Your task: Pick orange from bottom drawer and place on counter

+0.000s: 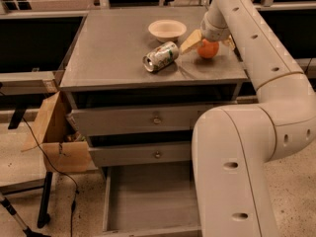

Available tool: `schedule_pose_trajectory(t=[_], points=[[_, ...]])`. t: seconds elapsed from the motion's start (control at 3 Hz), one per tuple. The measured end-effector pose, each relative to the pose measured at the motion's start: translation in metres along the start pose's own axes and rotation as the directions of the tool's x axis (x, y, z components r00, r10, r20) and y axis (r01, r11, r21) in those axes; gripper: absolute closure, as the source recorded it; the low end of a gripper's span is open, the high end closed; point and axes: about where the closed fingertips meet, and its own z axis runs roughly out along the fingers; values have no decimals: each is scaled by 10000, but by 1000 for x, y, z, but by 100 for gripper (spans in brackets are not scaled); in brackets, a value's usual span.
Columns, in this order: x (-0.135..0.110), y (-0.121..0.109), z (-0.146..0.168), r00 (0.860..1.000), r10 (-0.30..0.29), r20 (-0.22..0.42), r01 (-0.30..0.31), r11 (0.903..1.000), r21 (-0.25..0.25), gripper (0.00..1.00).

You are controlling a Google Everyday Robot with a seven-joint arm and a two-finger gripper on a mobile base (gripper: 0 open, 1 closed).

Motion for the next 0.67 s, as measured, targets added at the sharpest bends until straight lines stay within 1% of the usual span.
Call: schedule_pose_trajectory(t=[0.33, 0.67], points=[[2, -13, -4, 9997, 238, 49, -238, 9997, 36, 0], [1, -13, -4, 9997, 239, 51, -239, 9997, 36, 0]])
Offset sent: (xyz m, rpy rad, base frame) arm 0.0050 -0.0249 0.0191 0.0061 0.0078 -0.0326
